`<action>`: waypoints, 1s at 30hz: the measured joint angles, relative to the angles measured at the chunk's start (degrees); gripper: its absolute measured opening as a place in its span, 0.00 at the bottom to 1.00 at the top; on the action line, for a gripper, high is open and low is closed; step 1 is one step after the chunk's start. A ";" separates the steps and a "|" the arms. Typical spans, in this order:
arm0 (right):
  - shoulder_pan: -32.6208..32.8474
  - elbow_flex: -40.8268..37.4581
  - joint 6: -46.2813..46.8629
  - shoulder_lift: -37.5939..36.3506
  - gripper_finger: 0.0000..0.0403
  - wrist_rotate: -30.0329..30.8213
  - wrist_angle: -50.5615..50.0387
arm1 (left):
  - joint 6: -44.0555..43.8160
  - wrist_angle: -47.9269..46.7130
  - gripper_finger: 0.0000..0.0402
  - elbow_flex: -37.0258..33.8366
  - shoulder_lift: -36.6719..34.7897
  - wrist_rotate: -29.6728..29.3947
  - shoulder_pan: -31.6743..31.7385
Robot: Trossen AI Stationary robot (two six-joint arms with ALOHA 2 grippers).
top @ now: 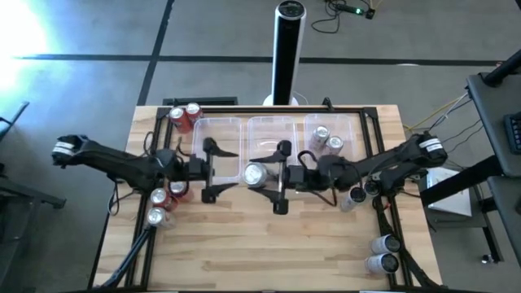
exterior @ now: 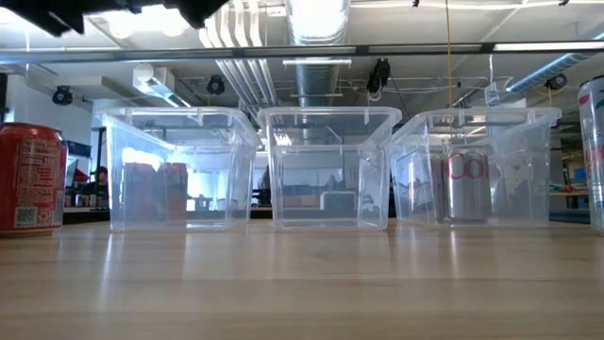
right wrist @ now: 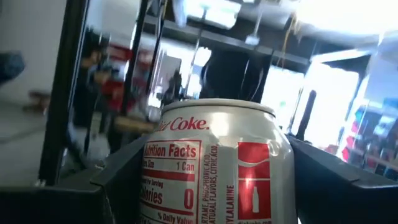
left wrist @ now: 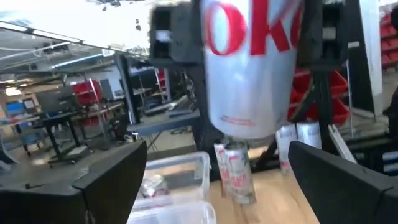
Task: Sort soda cans
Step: Put the right red-silver soda can into the right transparent bin
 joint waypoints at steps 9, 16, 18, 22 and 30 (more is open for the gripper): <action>-1.75 0.64 0.00 5.70 0.75 -0.42 6.21 | -3.55 7.83 0.93 2.10 8.59 6.56 0.07; -2.09 1.86 0.46 7.92 0.75 -5.13 7.68 | -8.62 10.96 0.93 5.74 13.58 10.93 0.15; -2.18 1.85 0.69 7.93 0.75 -4.91 7.18 | -8.44 11.07 0.93 6.19 14.97 10.73 0.21; -2.18 1.76 1.07 7.93 0.75 -4.93 7.56 | -7.65 11.85 0.93 7.29 17.29 10.89 0.20; -2.27 1.32 1.68 7.95 0.75 -5.05 7.30 | -5.96 11.73 0.86 8.52 19.96 10.42 0.22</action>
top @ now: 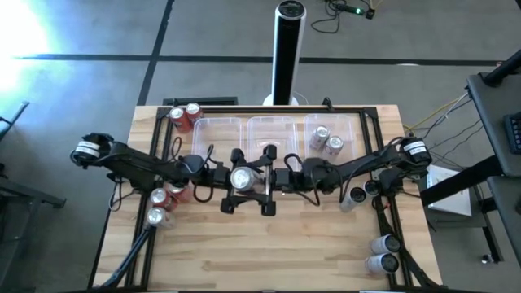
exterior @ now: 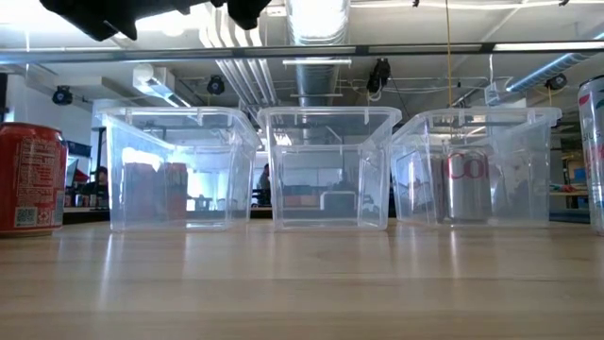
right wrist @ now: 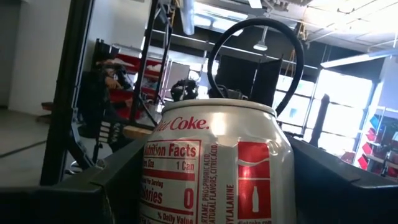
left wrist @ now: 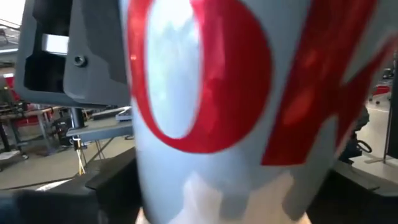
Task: Sort soda cans
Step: Put the right red-silver soda can into the right transparent bin
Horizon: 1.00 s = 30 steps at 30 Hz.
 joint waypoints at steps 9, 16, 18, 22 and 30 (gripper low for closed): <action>-0.03 0.51 -0.05 -0.09 0.78 0.11 -4.57 | 0.97 -4.75 0.70 -0.70 -2.19 -3.73 0.00; -0.34 5.67 2.47 -1.86 0.85 4.53 -26.80 | 2.55 -24.76 0.70 2.20 -5.76 -13.26 0.26; -0.49 10.04 3.48 -1.94 0.87 4.68 -38.29 | 2.54 -28.44 0.70 3.08 -6.08 -15.97 0.25; -1.00 20.90 6.98 -0.80 0.89 5.72 -63.62 | 1.44 -32.91 0.70 4.87 -5.18 -19.15 0.38; -2.20 35.46 11.60 3.40 0.89 7.04 -90.89 | -1.71 -39.22 0.70 10.14 -1.42 -20.89 0.47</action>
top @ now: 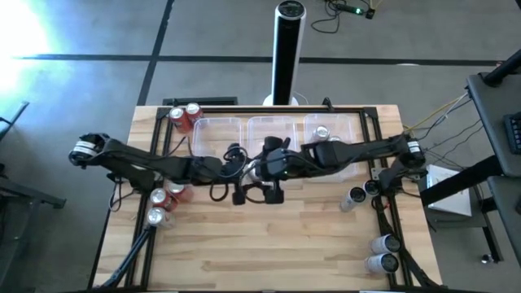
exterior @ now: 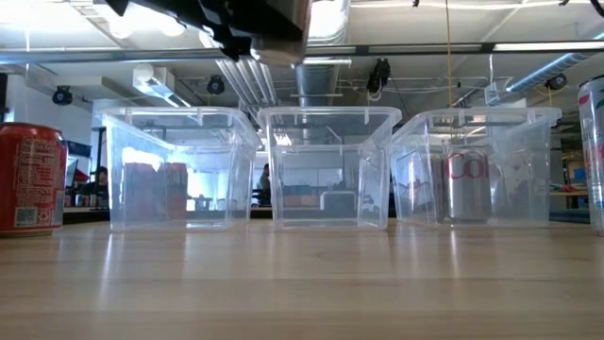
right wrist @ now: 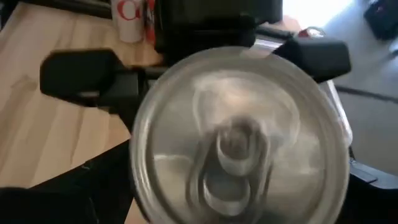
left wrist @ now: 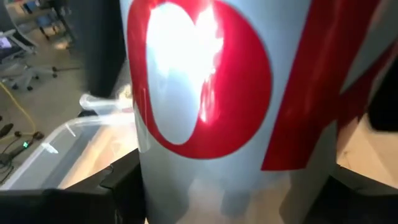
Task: Sort soda cans
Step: Put the right red-silver soda can into the right transparent bin
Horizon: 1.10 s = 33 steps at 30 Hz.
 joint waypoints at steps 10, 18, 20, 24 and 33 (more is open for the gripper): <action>-0.20 9.37 0.47 4.88 0.89 0.19 -10.13 | -1.42 -0.86 0.70 1.37 2.41 -1.83 0.06; -0.20 11.66 -0.43 7.01 0.73 1.10 -10.70 | -1.14 -0.84 0.70 1.24 2.02 -1.81 0.06; -0.20 11.95 -0.39 6.84 0.71 1.12 -10.85 | -0.77 -0.79 0.71 1.24 1.80 -1.77 0.04; -0.20 12.05 0.51 5.61 0.71 0.89 -10.82 | -1.49 -0.42 0.76 1.05 1.03 -1.02 0.01; -0.18 11.64 4.47 1.52 0.71 2.68 -15.85 | -2.76 -1.44 0.92 -0.25 -2.31 -0.05 -0.20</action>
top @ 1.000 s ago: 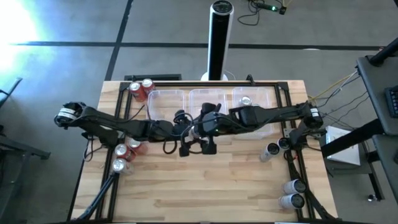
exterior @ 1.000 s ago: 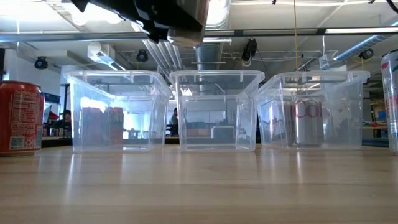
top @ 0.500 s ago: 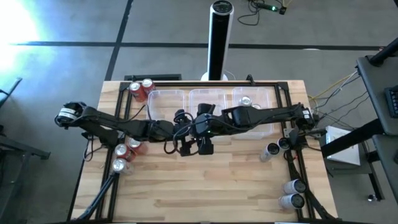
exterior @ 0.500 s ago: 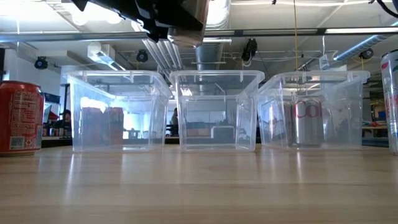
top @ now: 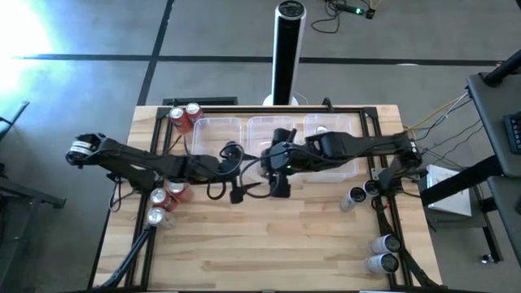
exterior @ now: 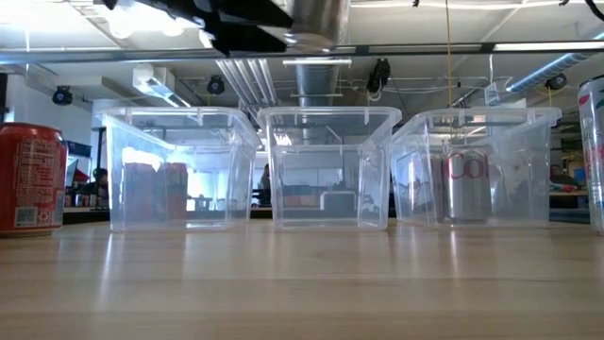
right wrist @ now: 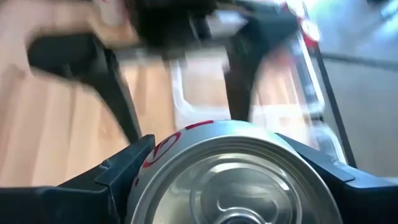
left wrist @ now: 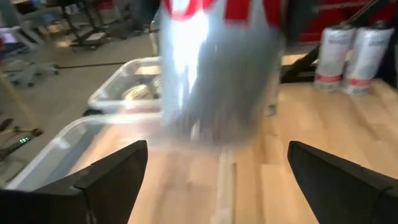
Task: Sort soda cans
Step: Put the right red-silver soda can into the right transparent bin
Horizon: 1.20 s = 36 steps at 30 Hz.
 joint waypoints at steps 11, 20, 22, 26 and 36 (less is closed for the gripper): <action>-0.06 -9.66 23.16 -11.60 0.71 15.10 -16.82 | 0.36 -5.75 0.88 -9.84 -20.47 -13.21 -0.20; -0.82 -26.06 40.88 -23.98 0.71 22.78 -17.31 | 9.74 -6.84 0.88 -12.43 -33.59 -15.66 -0.20; -1.10 -28.82 44.46 -25.50 0.71 22.28 -17.23 | 13.29 -9.45 0.88 -11.68 -35.64 -18.37 -0.25; -1.50 -33.63 49.73 -27.19 0.71 21.41 -17.37 | 10.45 -16.43 0.88 -10.00 -39.24 -24.79 -0.18; -3.56 -45.24 51.43 -29.02 0.71 15.95 -8.53 | 10.26 -19.38 0.88 -10.69 -43.03 -27.20 -0.18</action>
